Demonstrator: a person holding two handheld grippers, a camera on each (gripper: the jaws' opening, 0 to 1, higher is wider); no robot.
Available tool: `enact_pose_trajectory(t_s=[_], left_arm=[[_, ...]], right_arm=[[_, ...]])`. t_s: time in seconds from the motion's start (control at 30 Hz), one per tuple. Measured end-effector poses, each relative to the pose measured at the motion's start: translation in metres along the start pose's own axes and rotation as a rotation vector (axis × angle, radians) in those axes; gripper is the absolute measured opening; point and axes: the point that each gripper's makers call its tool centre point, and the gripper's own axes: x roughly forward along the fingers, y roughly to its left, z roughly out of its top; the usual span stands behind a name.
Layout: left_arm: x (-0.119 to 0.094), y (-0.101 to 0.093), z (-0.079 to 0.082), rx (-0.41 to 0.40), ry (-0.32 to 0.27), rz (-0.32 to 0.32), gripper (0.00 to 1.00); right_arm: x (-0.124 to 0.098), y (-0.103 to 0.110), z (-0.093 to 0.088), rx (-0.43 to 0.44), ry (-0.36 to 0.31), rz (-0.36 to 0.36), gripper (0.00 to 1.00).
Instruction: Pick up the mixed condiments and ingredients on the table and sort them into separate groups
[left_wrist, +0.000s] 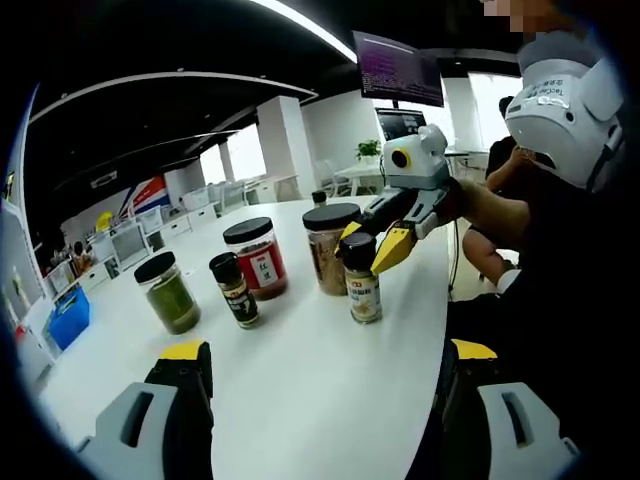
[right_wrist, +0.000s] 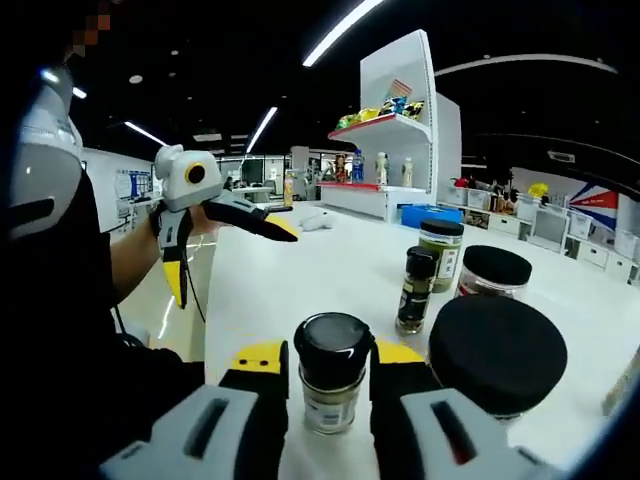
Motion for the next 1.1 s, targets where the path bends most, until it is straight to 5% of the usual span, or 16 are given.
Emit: enact_pose_trajectory(t_s=[1.1], left_arm=[[0.0051, -0.0029, -0.0031, 0.007, 0.027, -0.024, 0.95]], right_arm=[[0.001, -0.0001, 0.0007, 0.005, -0.033, 0.008, 0.24]])
